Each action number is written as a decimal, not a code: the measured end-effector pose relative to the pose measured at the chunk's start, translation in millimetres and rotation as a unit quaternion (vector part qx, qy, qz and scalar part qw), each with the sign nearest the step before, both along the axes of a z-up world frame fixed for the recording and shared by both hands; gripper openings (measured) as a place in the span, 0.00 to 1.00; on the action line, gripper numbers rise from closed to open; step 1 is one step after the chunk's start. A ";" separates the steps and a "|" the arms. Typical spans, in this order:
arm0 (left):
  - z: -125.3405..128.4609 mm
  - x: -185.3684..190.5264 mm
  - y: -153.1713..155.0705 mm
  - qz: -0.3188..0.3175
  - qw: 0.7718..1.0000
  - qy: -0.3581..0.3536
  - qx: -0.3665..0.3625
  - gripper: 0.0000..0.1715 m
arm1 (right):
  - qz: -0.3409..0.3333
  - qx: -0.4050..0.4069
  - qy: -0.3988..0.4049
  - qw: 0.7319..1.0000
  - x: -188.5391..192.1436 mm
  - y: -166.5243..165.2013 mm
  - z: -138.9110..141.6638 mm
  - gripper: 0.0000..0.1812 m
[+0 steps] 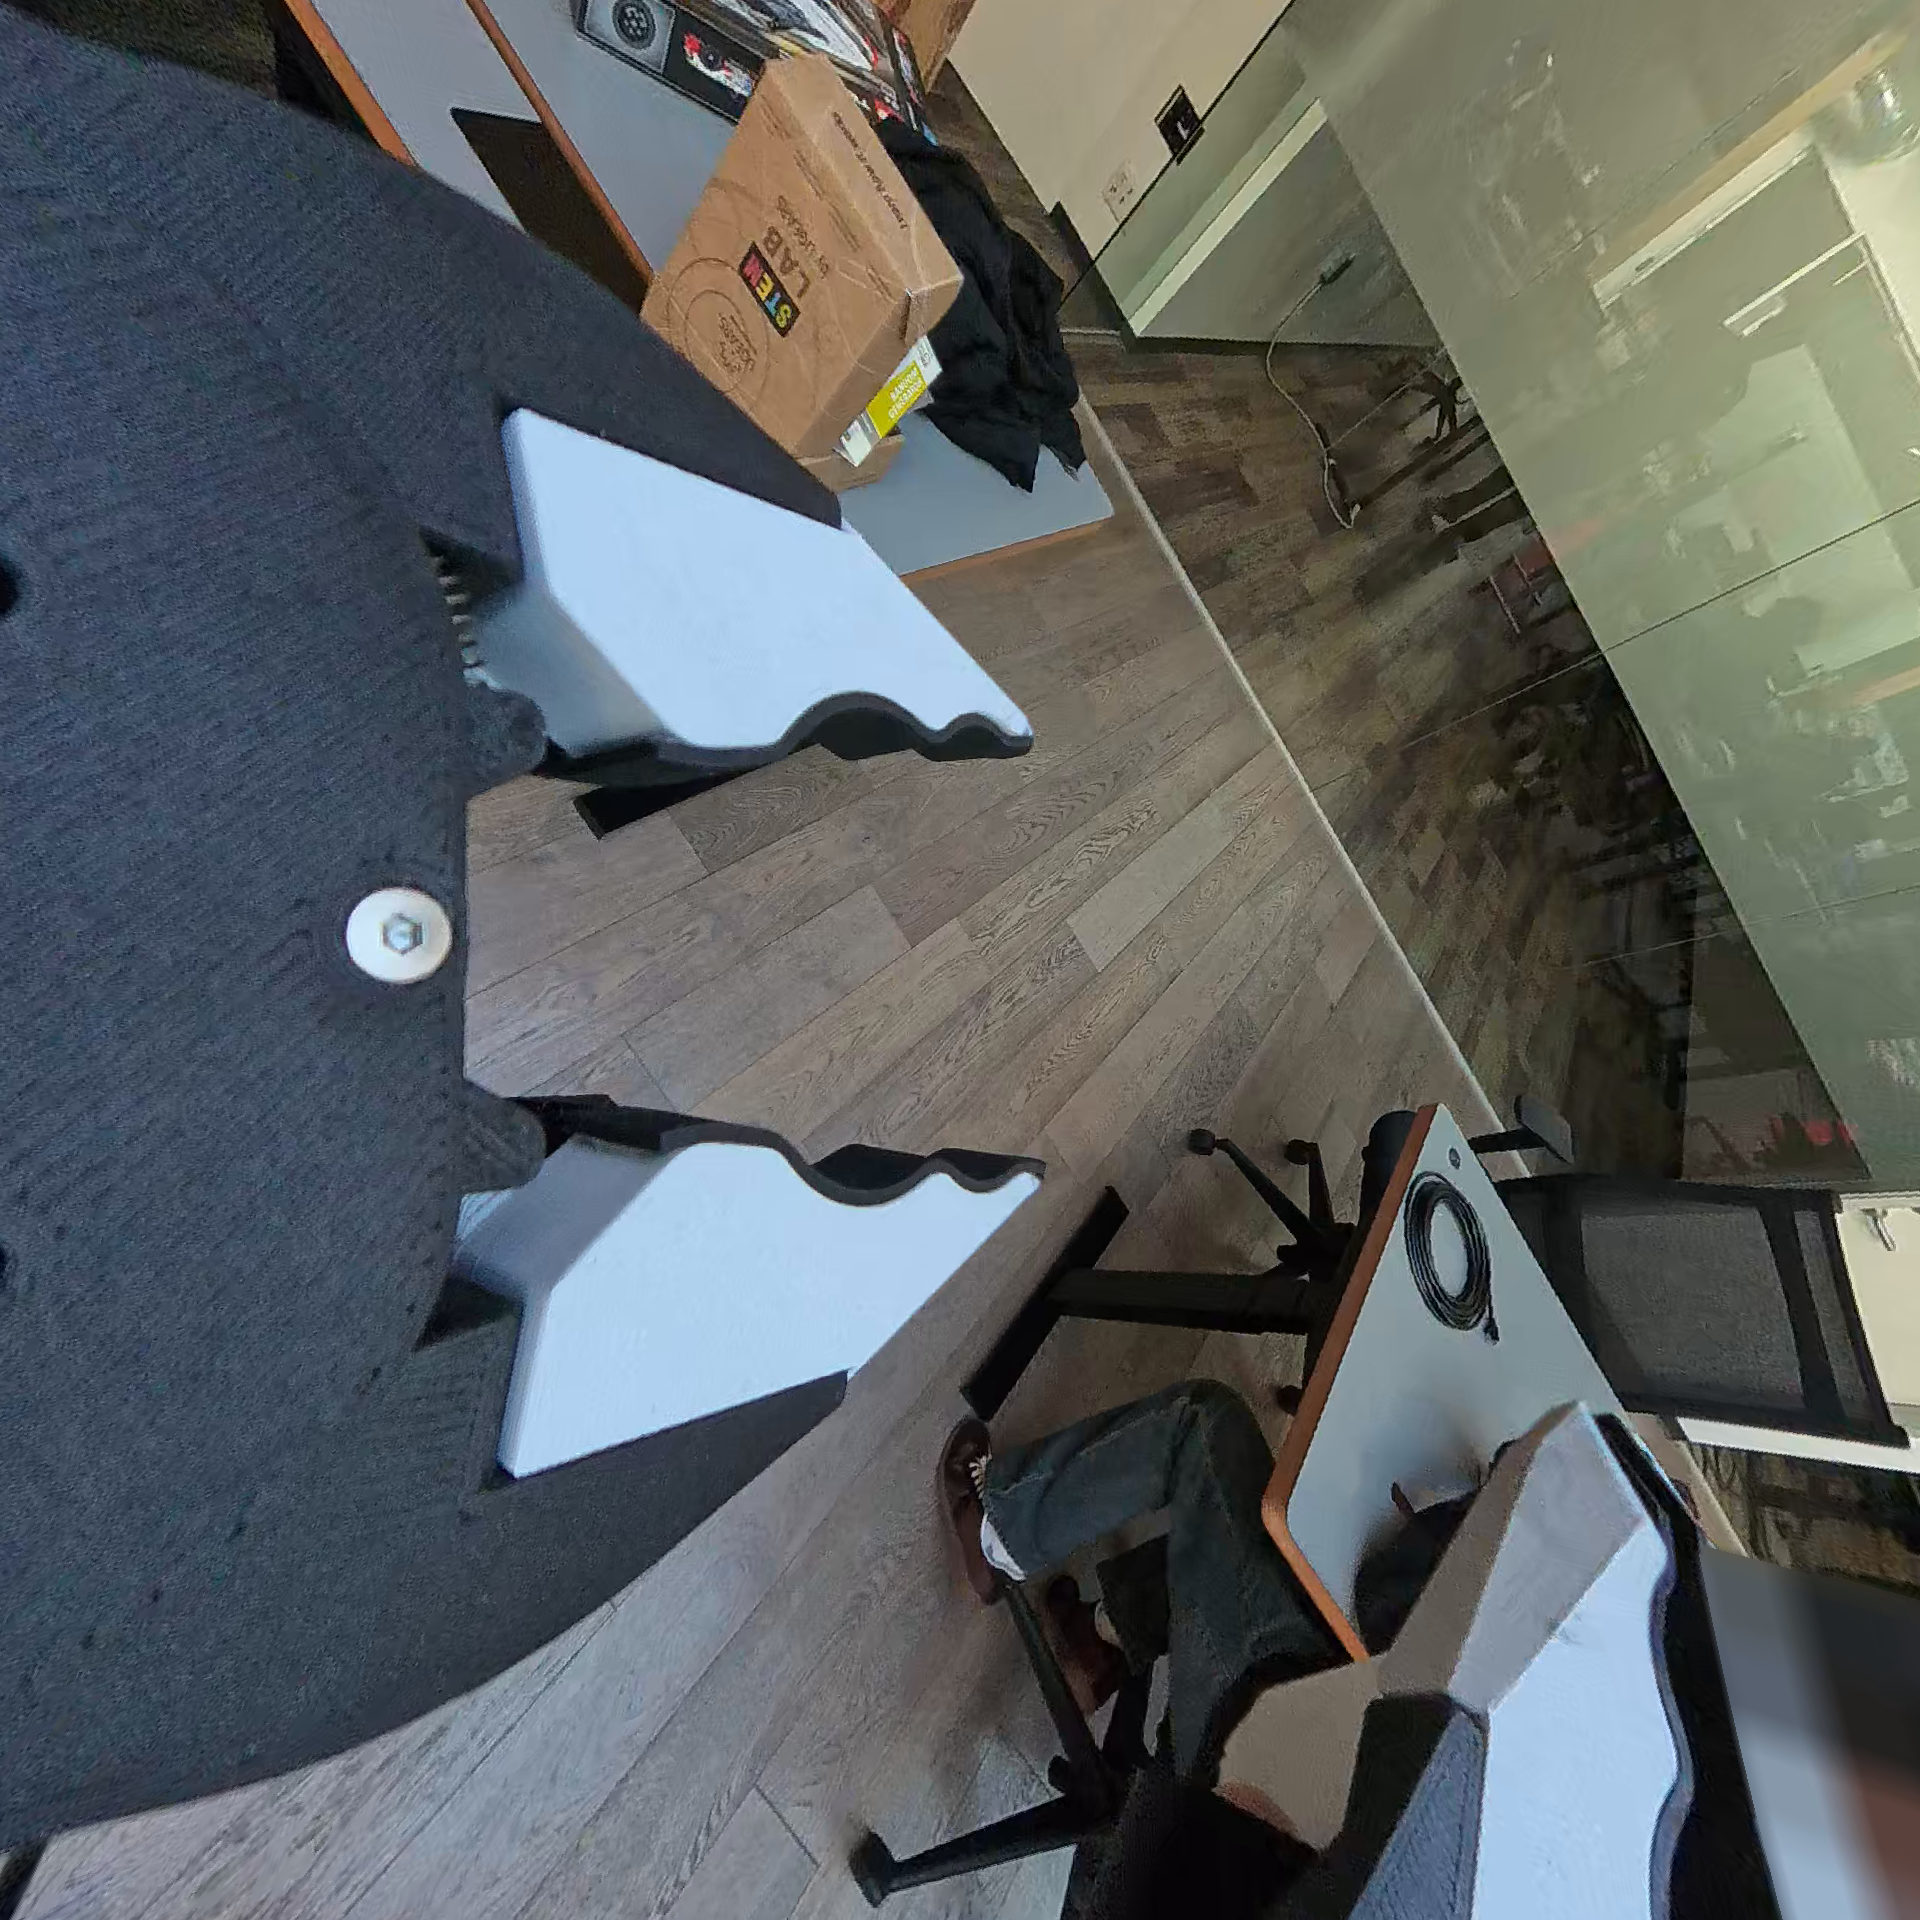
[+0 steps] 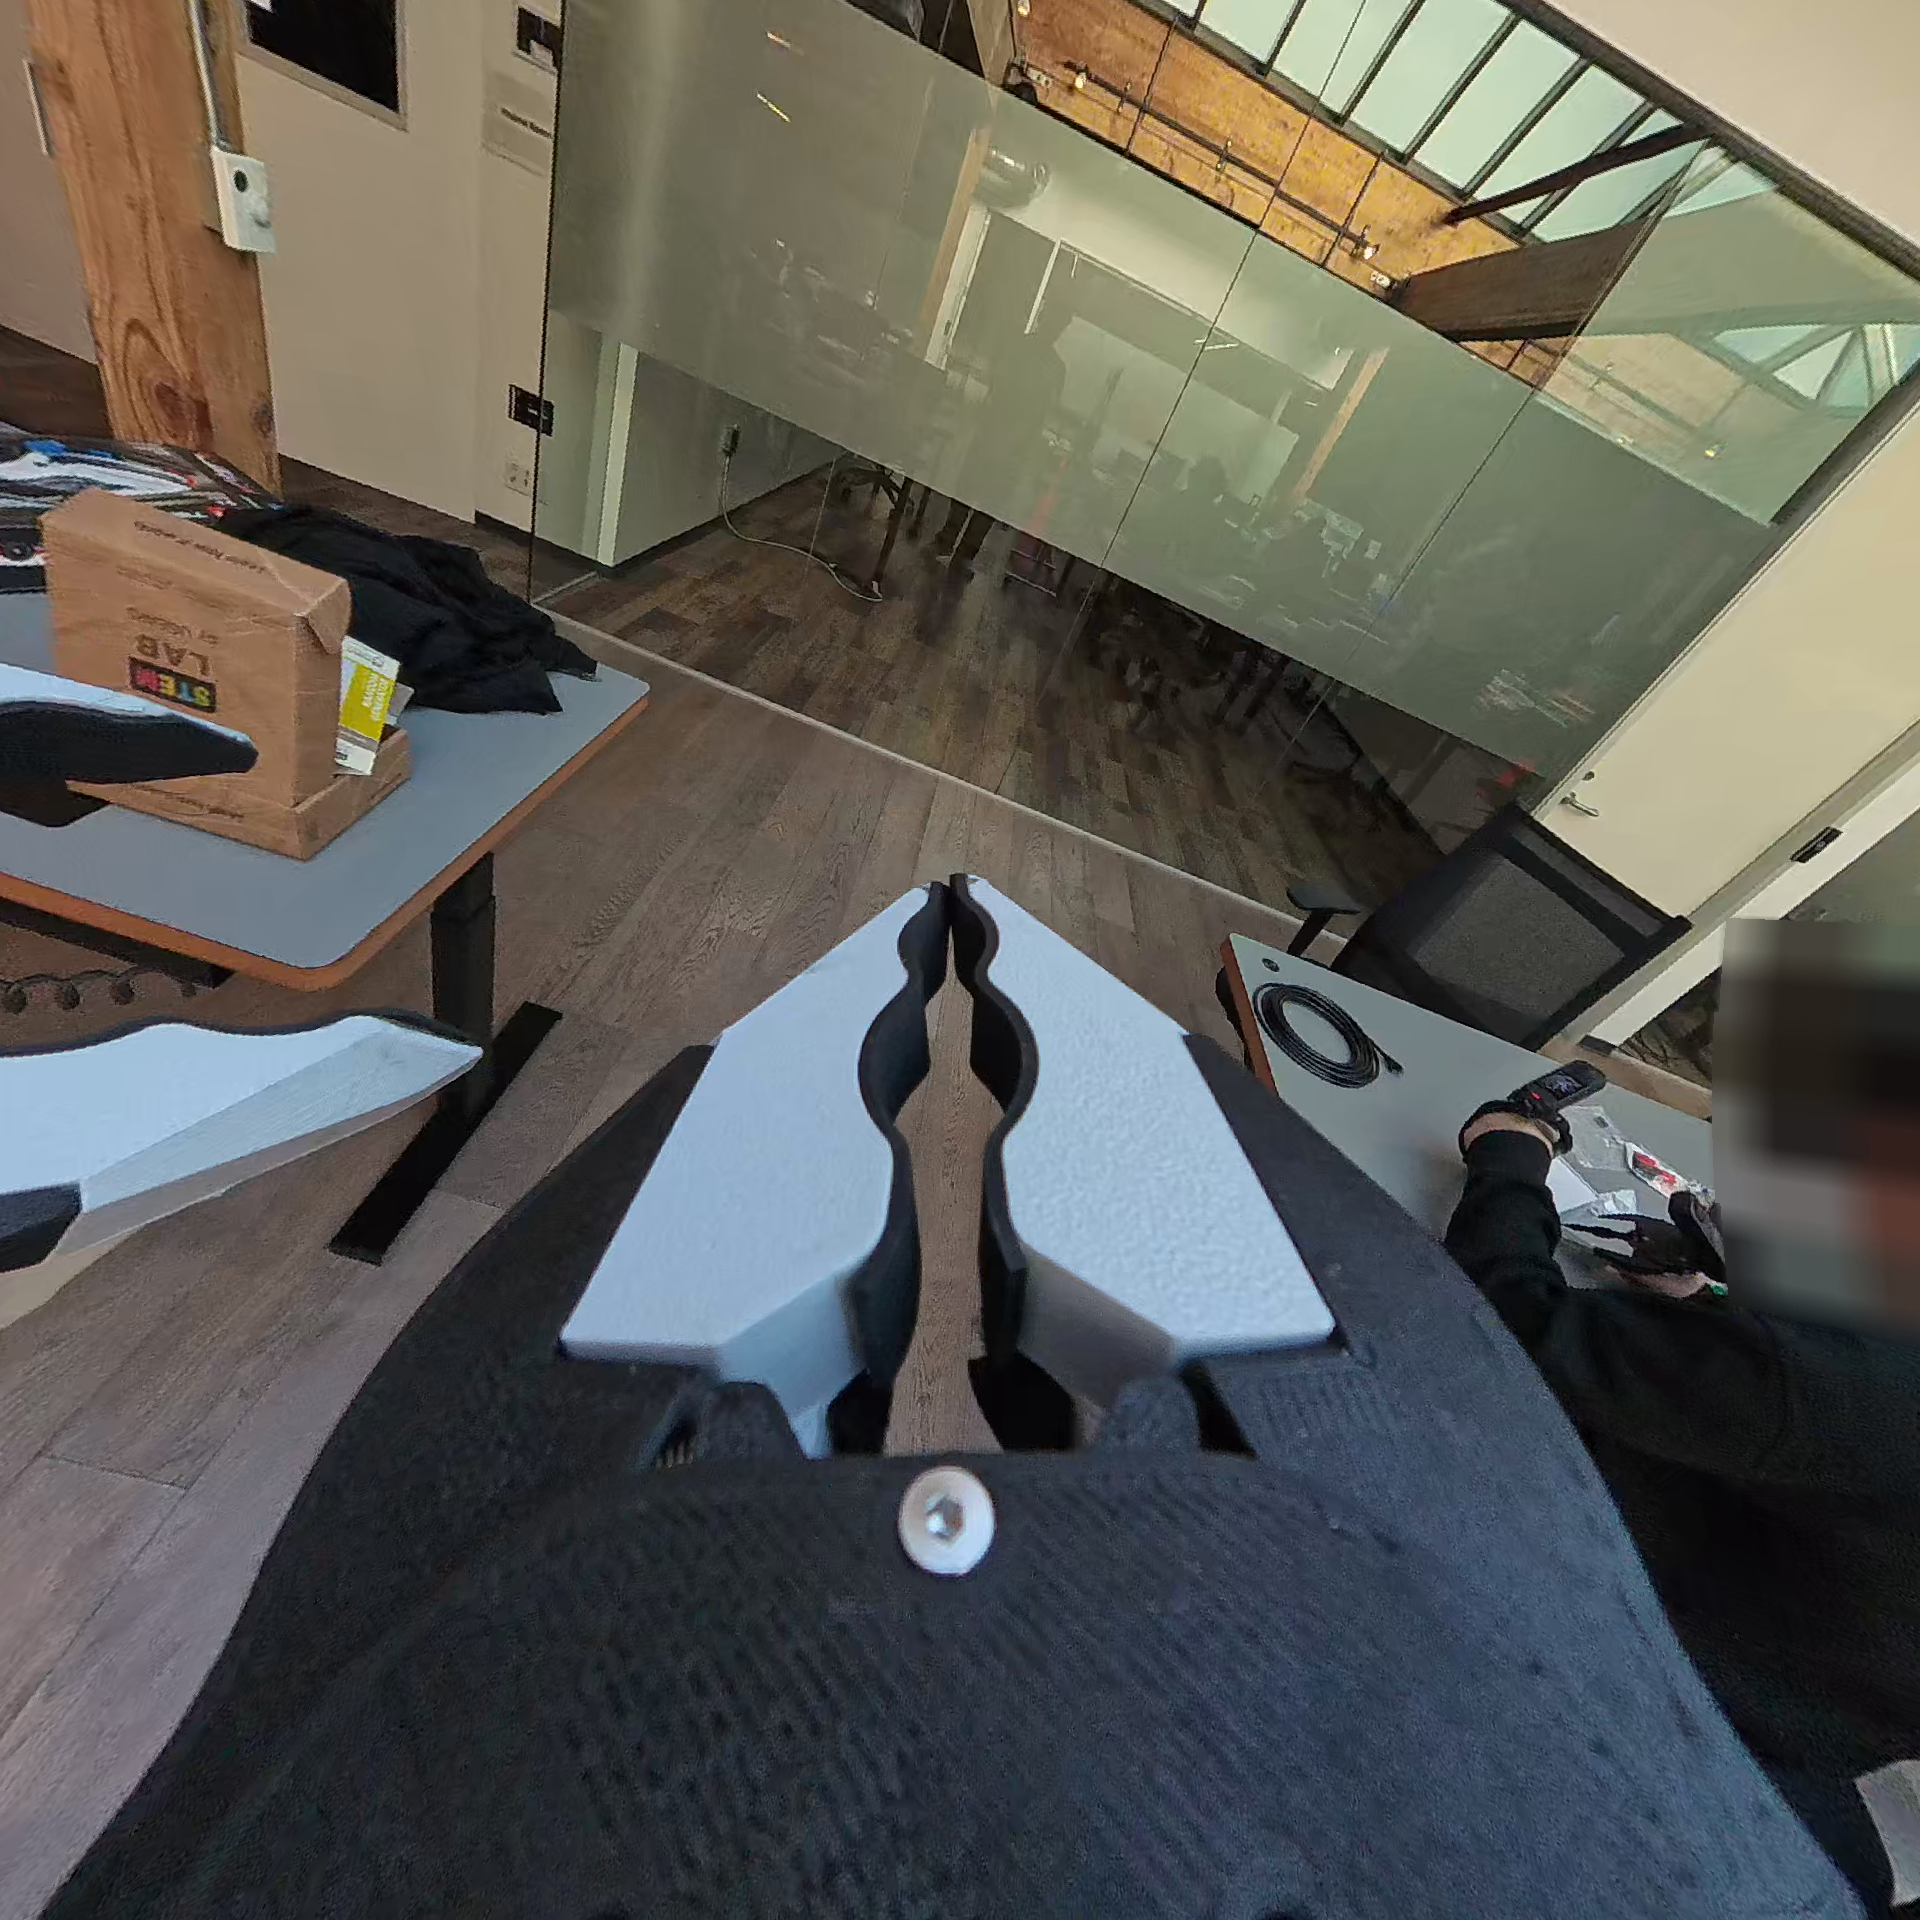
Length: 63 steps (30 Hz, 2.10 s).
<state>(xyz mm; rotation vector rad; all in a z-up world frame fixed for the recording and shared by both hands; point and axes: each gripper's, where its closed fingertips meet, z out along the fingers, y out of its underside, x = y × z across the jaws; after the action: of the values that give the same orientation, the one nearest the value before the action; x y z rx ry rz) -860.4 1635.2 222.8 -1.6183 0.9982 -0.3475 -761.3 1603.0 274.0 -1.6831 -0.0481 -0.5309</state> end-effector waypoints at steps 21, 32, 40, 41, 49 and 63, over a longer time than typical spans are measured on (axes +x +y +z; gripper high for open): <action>19.0 61.8 246.3 -0.064 0.997 0.009 0.037 0.43 | -0.129 0.041 -0.042 0.990 79.0 221.8 38.1 0.00; 17.3 95.2 336.5 -0.104 0.994 0.007 0.039 0.44 | -0.168 0.027 -0.047 0.984 106.2 301.9 36.2 0.00; 37.6 148.0 395.5 -0.083 0.994 -0.019 0.063 0.45 | -0.169 0.009 -0.018 0.985 164.4 349.8 13.3 0.00; 43.9 156.5 404.1 -0.077 0.994 -0.021 0.069 0.45 | -0.169 0.003 -0.016 0.986 175.6 356.9 7.1 0.00; 68.3 254.8 474.3 -0.057 0.994 -0.038 0.084 0.45 | -0.143 -0.029 0.006 0.989 284.0 424.4 -30.1 0.02; -252.9 313.1 512.4 -0.195 0.940 -0.003 -0.280 0.26 | -0.040 -0.306 0.135 0.942 432.6 392.2 -383.8 0.22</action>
<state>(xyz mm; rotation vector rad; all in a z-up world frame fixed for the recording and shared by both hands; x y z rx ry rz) -547.3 2147.6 -30.1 -1.9067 1.2938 -0.9779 -328.7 1995.2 -109.8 -2.3651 0.0611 -0.3559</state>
